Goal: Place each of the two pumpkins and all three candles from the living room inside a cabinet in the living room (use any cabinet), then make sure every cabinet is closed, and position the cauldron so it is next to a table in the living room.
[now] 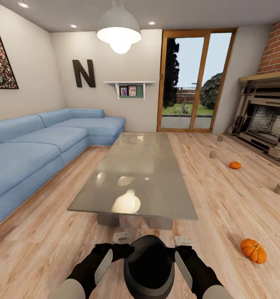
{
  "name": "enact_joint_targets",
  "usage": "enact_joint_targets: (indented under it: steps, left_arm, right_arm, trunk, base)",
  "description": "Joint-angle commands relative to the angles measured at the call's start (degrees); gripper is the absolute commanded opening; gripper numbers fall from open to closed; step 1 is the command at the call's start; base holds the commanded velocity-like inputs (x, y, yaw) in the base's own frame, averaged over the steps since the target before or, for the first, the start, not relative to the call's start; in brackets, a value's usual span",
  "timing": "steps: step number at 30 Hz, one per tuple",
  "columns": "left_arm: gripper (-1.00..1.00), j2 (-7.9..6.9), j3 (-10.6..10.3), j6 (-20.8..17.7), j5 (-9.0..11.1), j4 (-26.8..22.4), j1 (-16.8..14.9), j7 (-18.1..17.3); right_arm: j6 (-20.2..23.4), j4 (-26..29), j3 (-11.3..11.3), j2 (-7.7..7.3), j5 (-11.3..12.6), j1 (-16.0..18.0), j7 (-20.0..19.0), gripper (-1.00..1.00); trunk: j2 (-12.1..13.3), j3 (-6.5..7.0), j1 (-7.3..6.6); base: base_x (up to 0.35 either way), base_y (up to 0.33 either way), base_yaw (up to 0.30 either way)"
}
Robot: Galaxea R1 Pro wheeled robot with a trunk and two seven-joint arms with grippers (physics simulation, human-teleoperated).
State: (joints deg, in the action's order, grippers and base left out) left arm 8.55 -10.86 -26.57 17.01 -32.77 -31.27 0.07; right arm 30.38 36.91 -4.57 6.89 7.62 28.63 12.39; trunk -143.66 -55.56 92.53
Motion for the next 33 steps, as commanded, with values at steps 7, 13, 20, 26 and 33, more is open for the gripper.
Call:
enact_joint_targets:
  steps: [7,13,20,26,33]
  left_arm:
    - [1.0,-0.02,-0.1,-0.8,0.1,-0.2,0.0,0.0]
    - [1.0,-0.03,0.0,-0.8,0.2,-0.5,0.0,0.0]
    - [1.0,-0.19,0.4,-0.8,0.3,-1.5,0.0,-0.1]
    - [1.0,-0.2,0.3,-0.8,0.2,-1.5,0.0,-0.1]
    - [1.0,-0.2,0.3,-0.8,0.2,-1.5,0.0,-0.1]
  right_arm:
    - [0.2,0.1,-0.3,-0.04,0.6,0.0,0.5,1.0]
    - [0.2,-0.1,-0.3,-0.04,0.6,0.0,0.4,1.0]
    - [0.2,-0.1,-0.3,-0.04,0.6,0.0,0.4,1.0]
    - [0.2,-0.1,-0.3,-0.04,0.6,0.0,0.4,1.0]
    - [0.3,0.0,-0.3,-0.04,0.6,0.0,0.4,1.0]
  trunk:
    - [0.1,1.5,-0.19]
    - [0.1,1.94,-0.24]
    - [0.1,1.94,-0.24]
    - [0.1,1.94,-0.24]
    - [0.1,1.94,-0.24]
  base:
    - [0.0,0.0,0.0]
    - [0.0,0.0,0.0]
    - [-0.046,0.0,0.0]
    - [-0.315,0.0,0.0]
    - [-0.343,0.0,0.0]
